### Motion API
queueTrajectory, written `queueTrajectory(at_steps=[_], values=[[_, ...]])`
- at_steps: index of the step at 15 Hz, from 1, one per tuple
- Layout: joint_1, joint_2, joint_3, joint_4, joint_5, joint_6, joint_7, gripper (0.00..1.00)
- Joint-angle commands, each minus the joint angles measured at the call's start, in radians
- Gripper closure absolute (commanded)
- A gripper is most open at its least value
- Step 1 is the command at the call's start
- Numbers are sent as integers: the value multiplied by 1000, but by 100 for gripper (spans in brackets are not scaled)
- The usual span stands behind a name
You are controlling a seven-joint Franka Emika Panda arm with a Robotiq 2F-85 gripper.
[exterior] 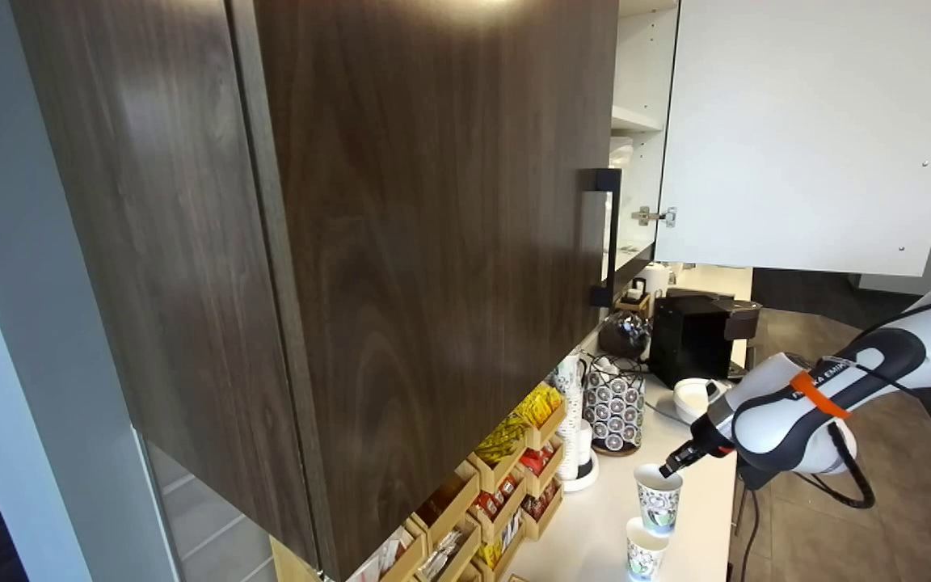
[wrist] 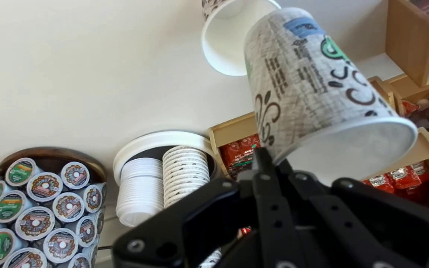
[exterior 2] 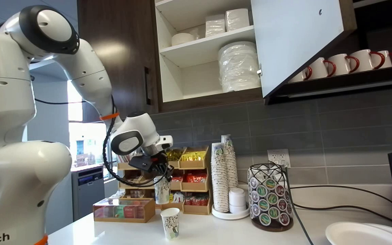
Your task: Remove the coffee cup from the upper cabinet and put it in the coffee cup on the counter then place the two coffee cups in the upper cabinet
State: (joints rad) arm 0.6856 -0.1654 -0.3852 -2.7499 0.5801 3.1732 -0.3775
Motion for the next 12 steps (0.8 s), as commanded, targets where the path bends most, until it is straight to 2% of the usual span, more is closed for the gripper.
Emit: queueTrajectory(at_steps=[1, 12], values=[[89, 15, -90, 0, 72, 28, -53, 99], [319, 34, -318, 30, 161, 38, -104, 99]])
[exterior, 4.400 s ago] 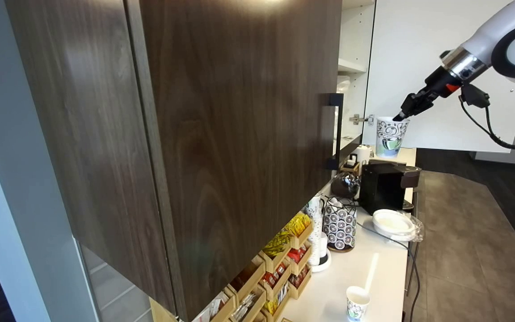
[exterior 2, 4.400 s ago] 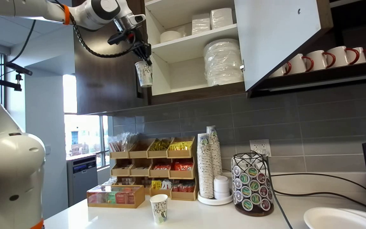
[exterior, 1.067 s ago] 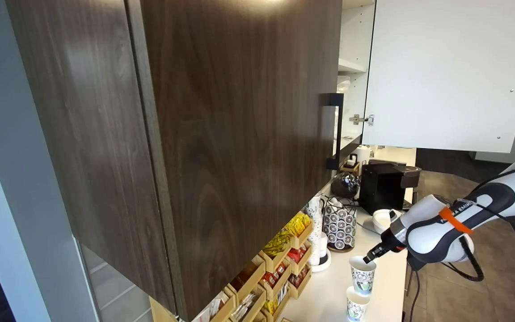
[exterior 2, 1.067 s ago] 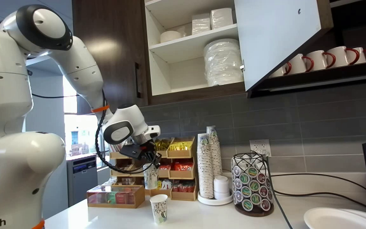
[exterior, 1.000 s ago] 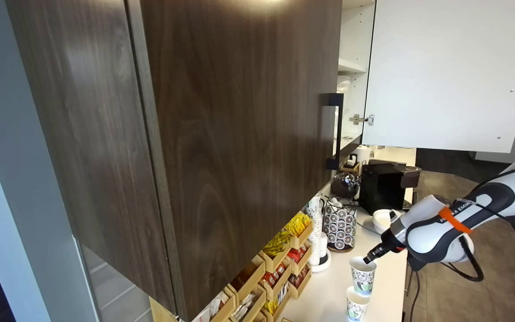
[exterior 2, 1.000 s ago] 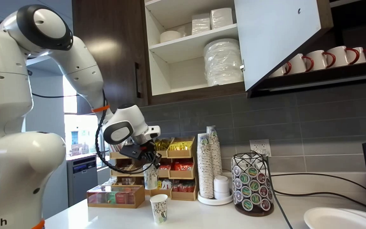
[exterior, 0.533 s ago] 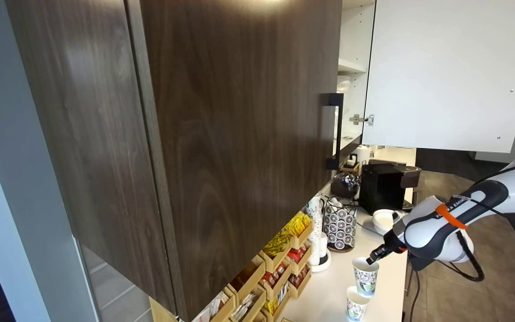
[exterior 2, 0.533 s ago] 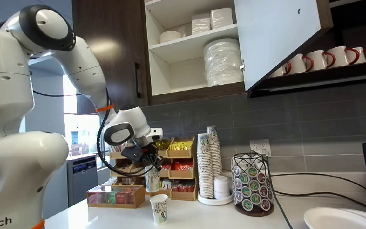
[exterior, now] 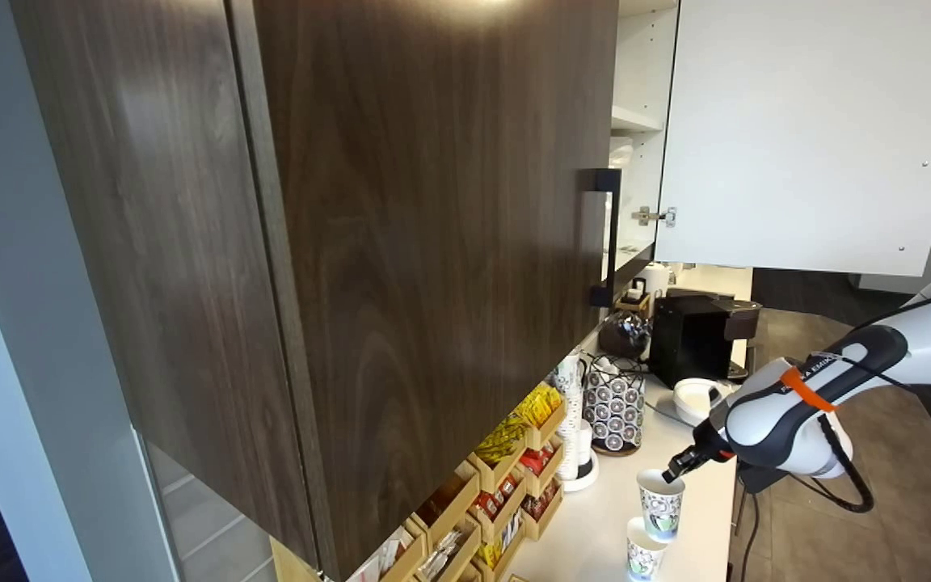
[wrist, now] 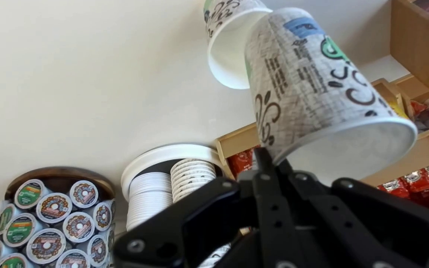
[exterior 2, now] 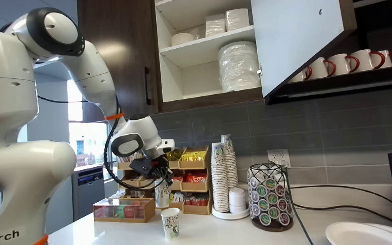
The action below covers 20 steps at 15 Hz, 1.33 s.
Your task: Remove the coffee cup from the upper cabinet and put it in the coffee cup on the counter then place the two coffee cups in the upper cabinet
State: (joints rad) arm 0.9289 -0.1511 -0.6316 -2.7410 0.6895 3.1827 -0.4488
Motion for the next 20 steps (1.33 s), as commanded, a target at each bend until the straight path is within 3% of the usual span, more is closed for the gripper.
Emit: queueTrajectory(at_steps=[1, 8, 20], values=[[97, 24, -93, 29, 55, 34, -33, 99], [236, 59, -228, 49, 50, 21, -46, 99], [408, 70, -404, 54, 49, 14, -38, 99]])
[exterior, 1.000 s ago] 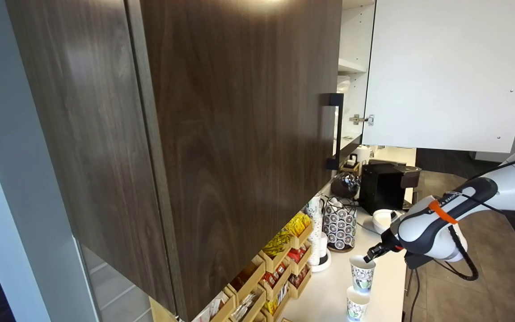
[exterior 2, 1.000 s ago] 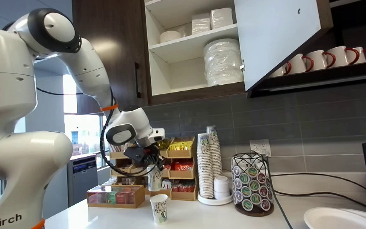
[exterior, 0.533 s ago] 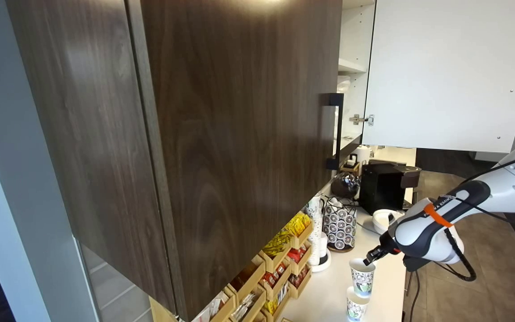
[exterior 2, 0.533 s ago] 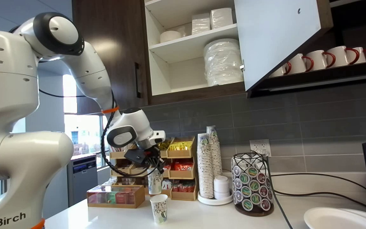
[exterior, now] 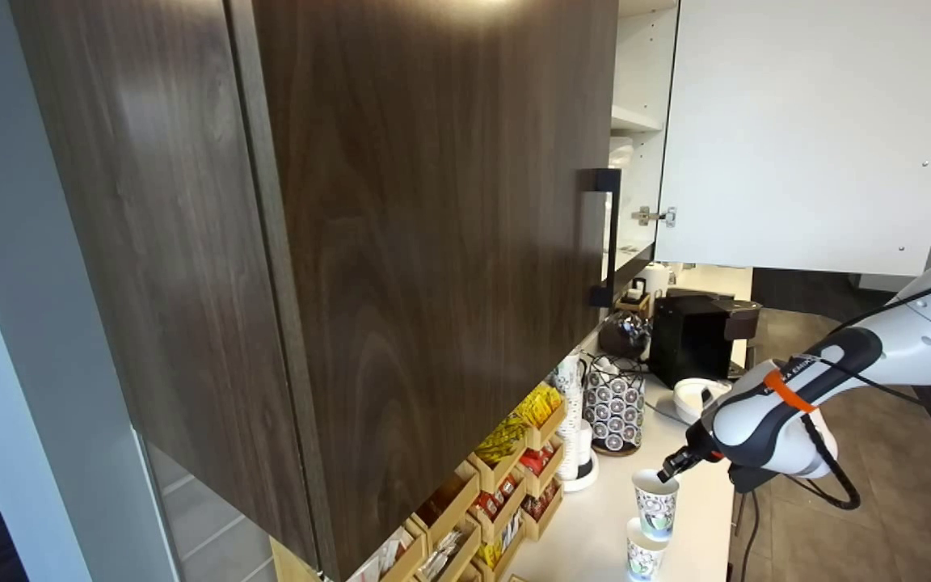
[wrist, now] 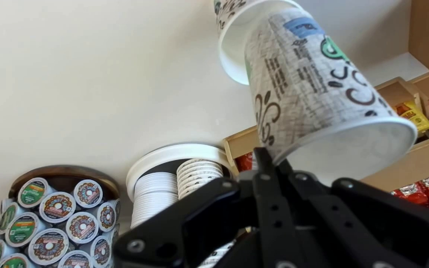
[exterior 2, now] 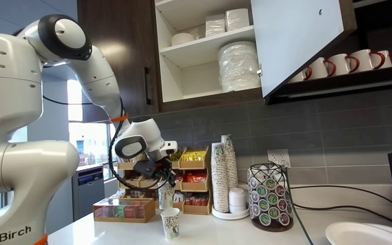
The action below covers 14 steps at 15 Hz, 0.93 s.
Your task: Remove the coffee cup from the upper cabinet and put it in the coffee cup on the counter then place the two coffee cups in the upper cabinet
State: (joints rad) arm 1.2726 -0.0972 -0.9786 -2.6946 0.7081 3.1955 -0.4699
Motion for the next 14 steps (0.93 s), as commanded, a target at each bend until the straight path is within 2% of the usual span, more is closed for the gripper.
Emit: queueTrajectory(at_steps=[1, 14], values=[[80, 18, -74, 10, 30, 1, -15, 99], [298, -5, -302, 18, 13, 32, -7, 99]])
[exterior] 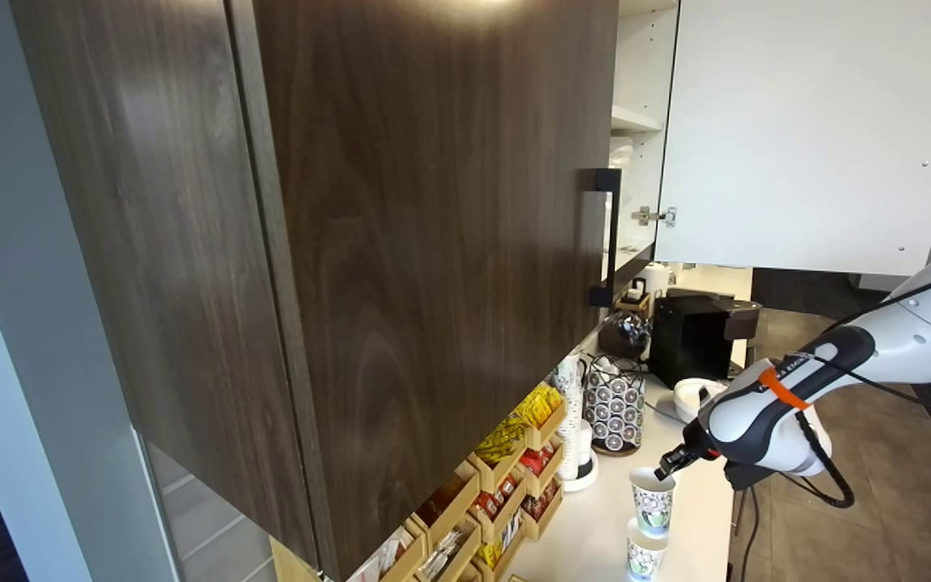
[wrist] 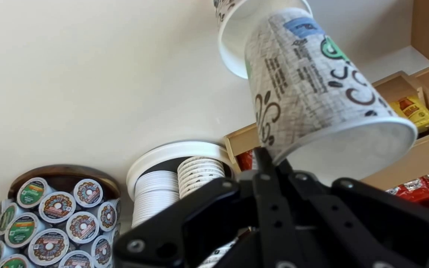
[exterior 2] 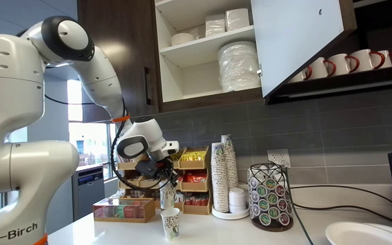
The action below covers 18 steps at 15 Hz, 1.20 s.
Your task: Remove the coffee cup from the upper cabinet and put it in the coffee cup on the counter then place the two coffee cups in the upper cabinet
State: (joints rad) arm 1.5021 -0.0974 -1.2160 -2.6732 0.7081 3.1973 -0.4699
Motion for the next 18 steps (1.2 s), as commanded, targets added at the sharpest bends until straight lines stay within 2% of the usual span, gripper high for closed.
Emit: queueTrajectory(at_steps=[1, 2, 3, 4, 6, 11, 13, 14, 15, 16, 17, 18], values=[[85, -8, -83, -4, 10, 33, -7, 99], [101, -13, -102, -5, 6, 34, -8, 99], [118, -17, -120, -6, 3, 37, -9, 71], [135, -21, -138, -6, 2, 42, -7, 69], [169, -28, -174, -6, -5, 56, -5, 57], [261, -46, -271, -12, -29, 94, 3, 19], [294, -40, -308, -9, -26, 67, 14, 4], [310, -47, -328, -9, -32, 38, 10, 0], [326, -27, -350, -13, -40, -8, 3, 0], [281, -15, -294, -3, -13, 37, 2, 7], [295, -15, -311, -5, -17, 16, 1, 0], [301, -15, -319, -6, -19, 11, 1, 0]])
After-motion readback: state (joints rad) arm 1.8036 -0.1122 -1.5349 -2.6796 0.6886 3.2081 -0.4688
